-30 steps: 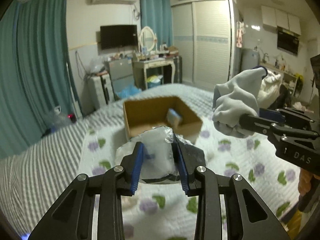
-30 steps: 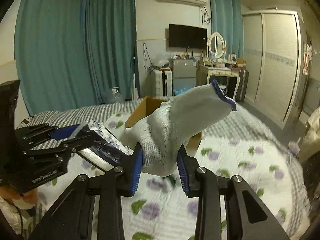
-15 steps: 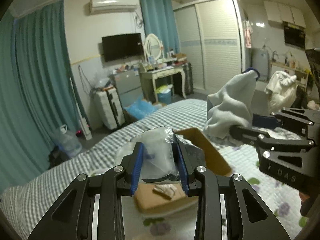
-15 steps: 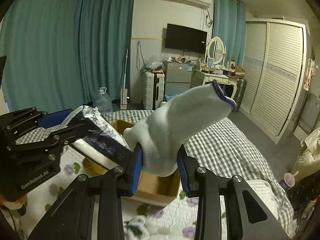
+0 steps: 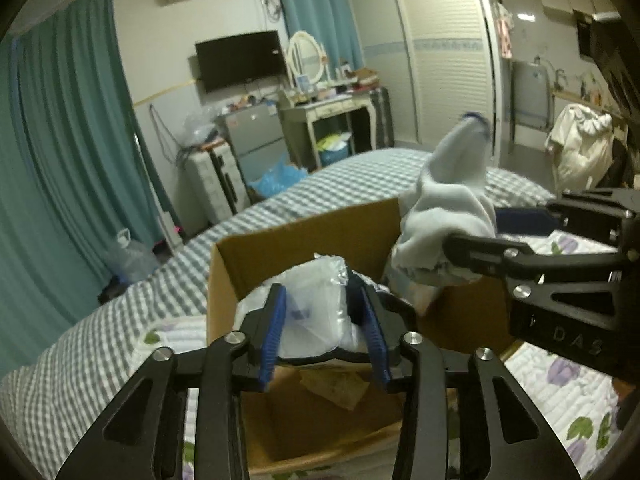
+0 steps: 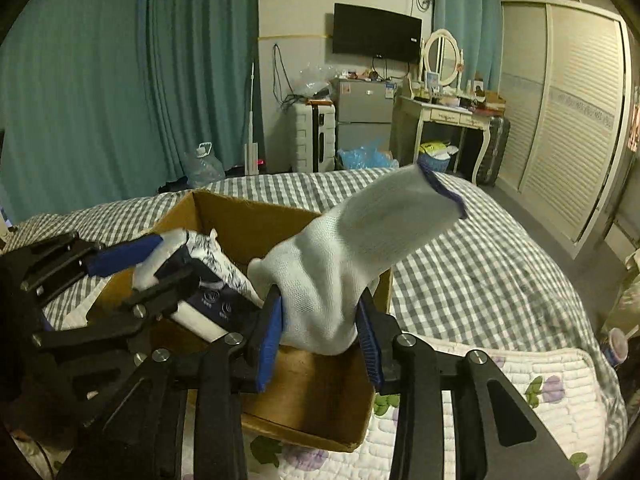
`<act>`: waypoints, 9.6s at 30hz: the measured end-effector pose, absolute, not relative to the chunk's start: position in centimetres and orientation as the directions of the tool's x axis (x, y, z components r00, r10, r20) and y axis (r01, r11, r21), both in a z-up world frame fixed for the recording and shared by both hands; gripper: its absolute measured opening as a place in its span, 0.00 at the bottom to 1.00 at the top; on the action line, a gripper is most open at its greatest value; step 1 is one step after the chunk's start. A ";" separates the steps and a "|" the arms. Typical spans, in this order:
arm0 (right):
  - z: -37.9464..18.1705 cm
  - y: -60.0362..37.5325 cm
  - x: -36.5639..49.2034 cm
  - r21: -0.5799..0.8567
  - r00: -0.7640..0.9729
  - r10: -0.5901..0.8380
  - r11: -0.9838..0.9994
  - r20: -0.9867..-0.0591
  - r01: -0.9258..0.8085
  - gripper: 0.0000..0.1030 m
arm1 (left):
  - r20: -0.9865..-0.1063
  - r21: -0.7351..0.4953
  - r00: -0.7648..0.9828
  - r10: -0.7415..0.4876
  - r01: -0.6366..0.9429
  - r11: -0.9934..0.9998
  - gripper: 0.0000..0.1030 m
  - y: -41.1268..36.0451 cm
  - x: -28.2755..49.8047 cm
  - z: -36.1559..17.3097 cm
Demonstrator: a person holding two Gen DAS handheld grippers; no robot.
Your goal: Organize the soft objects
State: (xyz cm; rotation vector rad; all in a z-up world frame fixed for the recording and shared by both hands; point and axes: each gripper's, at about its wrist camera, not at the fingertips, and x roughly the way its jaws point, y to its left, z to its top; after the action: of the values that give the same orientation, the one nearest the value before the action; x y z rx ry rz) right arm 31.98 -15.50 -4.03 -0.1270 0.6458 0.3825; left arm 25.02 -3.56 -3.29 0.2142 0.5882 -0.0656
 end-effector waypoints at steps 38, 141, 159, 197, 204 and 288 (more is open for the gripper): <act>-0.9 -13.9 8.0 -0.015 0.780 0.199 0.966 -0.593 -0.258 0.84 | -0.494 0.069 0.867 -0.062 0.110 0.992 0.90 3.9 6.9 -0.2; 4.0 -18.8 27.5 0.057 0.818 0.308 0.945 -0.486 -0.322 0.52 | -0.496 0.150 0.867 0.056 0.022 0.988 0.82 -2.6 23.2 3.6; 15.7 -21.1 6.3 -0.066 0.870 0.340 0.920 -0.357 -0.386 0.90 | -0.275 0.039 0.959 0.073 -0.065 0.997 0.89 -1.1 5.0 11.9; -17.2 -18.2 21.3 -0.046 0.508 0.249 0.865 -0.825 -0.500 0.33 | -0.705 0.022 0.700 0.112 -0.136 0.990 0.89 0.1 15.9 -15.6; -16.1 -18.2 19.5 -0.087 0.553 0.234 0.866 -0.800 -0.492 0.30 | -0.715 0.008 0.693 0.093 -0.126 0.992 0.89 -0.5 13.6 -14.9; 19.4 -18.7 5.4 -0.037 0.932 0.249 0.963 -0.264 -0.268 1.00 | -0.054 0.034 0.997 0.048 -0.046 0.998 0.97 0.7 -1.0 18.0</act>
State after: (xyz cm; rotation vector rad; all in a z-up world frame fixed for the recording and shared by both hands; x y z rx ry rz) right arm 5.36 -18.65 19.40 -0.0730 0.2606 0.2651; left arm -1.04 0.71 17.96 0.0331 0.0551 0.0472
